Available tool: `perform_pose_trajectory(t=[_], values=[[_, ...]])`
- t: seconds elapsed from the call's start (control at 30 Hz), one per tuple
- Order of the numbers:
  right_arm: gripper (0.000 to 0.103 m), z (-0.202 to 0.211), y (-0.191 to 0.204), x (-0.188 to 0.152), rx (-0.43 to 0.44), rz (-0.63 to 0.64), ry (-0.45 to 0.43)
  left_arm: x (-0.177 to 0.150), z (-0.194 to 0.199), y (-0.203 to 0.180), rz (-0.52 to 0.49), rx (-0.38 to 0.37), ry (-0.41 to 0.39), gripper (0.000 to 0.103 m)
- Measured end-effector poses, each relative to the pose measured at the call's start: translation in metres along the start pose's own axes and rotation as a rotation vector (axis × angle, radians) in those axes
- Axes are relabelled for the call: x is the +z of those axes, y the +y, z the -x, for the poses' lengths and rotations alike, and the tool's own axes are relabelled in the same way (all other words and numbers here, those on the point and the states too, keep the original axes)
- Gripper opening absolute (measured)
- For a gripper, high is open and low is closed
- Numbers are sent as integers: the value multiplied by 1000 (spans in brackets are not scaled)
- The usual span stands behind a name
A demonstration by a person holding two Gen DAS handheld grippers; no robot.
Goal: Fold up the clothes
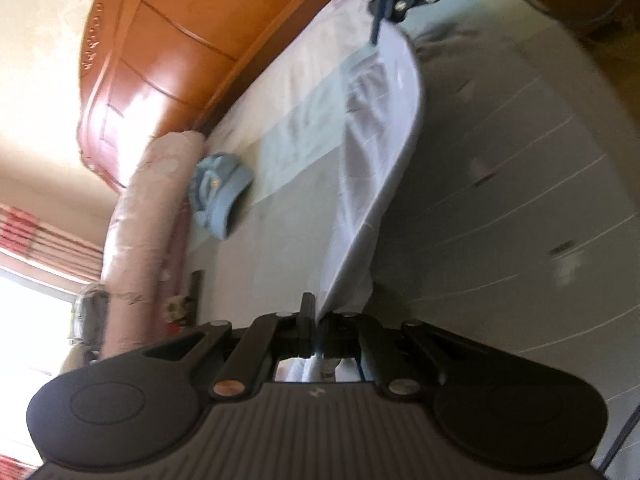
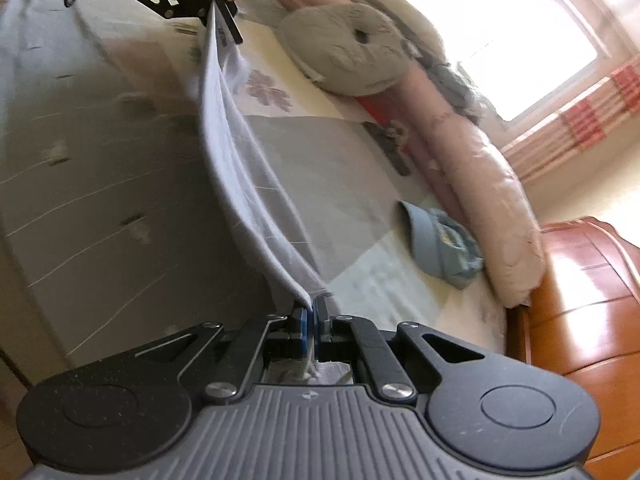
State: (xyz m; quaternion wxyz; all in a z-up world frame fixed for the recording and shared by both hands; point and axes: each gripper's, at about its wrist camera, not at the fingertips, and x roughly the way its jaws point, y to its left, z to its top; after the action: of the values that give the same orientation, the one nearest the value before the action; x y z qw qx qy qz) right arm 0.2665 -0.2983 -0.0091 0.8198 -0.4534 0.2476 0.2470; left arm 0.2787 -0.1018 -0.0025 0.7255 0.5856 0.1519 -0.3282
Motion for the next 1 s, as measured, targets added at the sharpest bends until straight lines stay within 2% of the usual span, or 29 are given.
perform_pose_trajectory(t=[0.27, 0.43, 0.6, 0.77, 1.0], values=[[3, 8, 20, -26, 73, 232, 35, 31, 22, -36, -38, -169, -46, 0], [3, 5, 46, -45, 34, 445, 69, 39, 20, -58, -67, -278, -62, 0], [3, 6, 70, -55, 14, 559, 77, 39, 16, -67, -76, -367, -75, 0], [3, -1, 80, -67, 8, 603, 108, 38, 8, -67, -43, -430, -90, 0], [3, -4, 80, -63, -1, 555, 101, 38, -3, -73, -5, -531, -87, 0]])
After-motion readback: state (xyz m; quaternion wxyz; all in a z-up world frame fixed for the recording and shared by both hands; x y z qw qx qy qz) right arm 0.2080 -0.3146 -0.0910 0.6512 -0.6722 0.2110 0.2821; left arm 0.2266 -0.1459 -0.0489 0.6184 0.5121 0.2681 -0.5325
